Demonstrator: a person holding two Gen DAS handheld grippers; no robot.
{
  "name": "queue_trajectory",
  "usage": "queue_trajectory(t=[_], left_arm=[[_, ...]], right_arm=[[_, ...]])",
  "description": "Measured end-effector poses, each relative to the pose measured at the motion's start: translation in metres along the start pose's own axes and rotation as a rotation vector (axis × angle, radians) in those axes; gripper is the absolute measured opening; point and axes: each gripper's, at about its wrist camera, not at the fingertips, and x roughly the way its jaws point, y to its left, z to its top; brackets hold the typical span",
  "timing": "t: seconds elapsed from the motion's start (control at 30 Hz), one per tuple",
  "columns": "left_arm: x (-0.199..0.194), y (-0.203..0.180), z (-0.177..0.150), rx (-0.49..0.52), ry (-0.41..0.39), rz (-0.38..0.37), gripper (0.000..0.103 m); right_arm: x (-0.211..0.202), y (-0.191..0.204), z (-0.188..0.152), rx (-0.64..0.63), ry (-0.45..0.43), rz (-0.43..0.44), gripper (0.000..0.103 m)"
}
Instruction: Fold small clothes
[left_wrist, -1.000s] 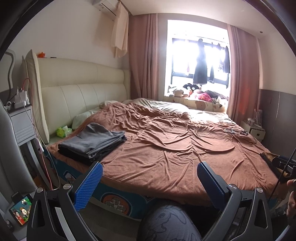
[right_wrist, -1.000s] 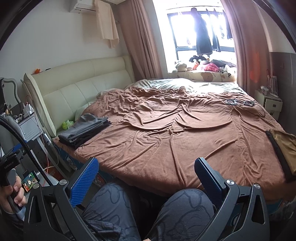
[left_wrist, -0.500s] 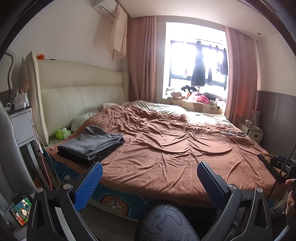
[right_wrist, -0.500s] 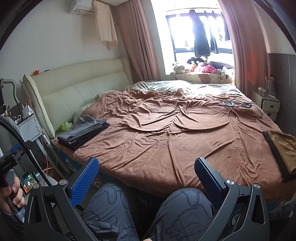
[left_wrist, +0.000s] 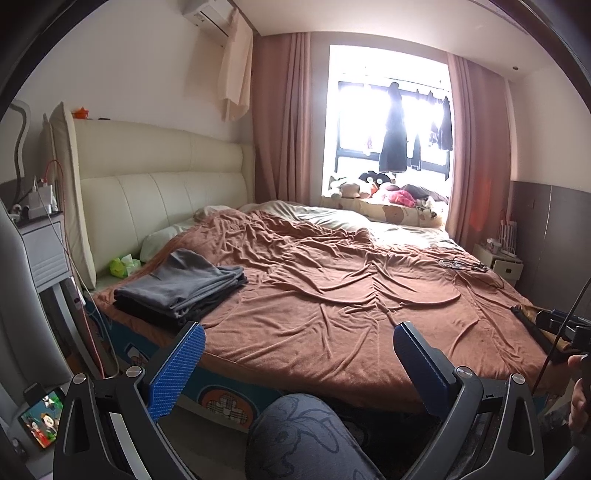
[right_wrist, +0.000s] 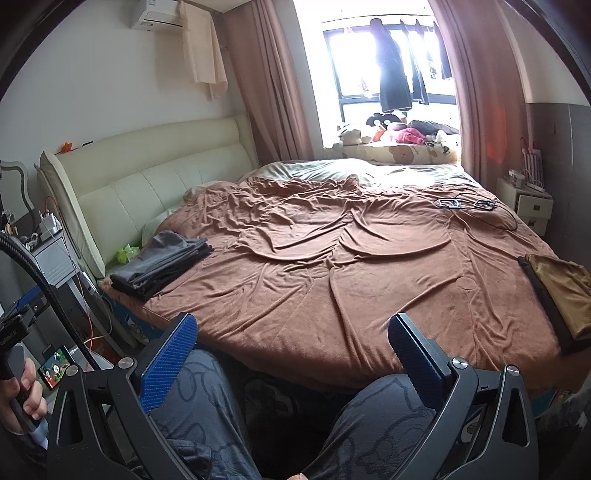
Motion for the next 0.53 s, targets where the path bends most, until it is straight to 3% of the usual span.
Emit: queue_trajectory(t=[0.53], left_arm=[[0.011, 0.001, 0.012, -0.038, -0.025, -0.035, 0.103]], right_arm=[[0.019, 0.009, 0.023, -0.015, 0.033, -0.059, 0.103]])
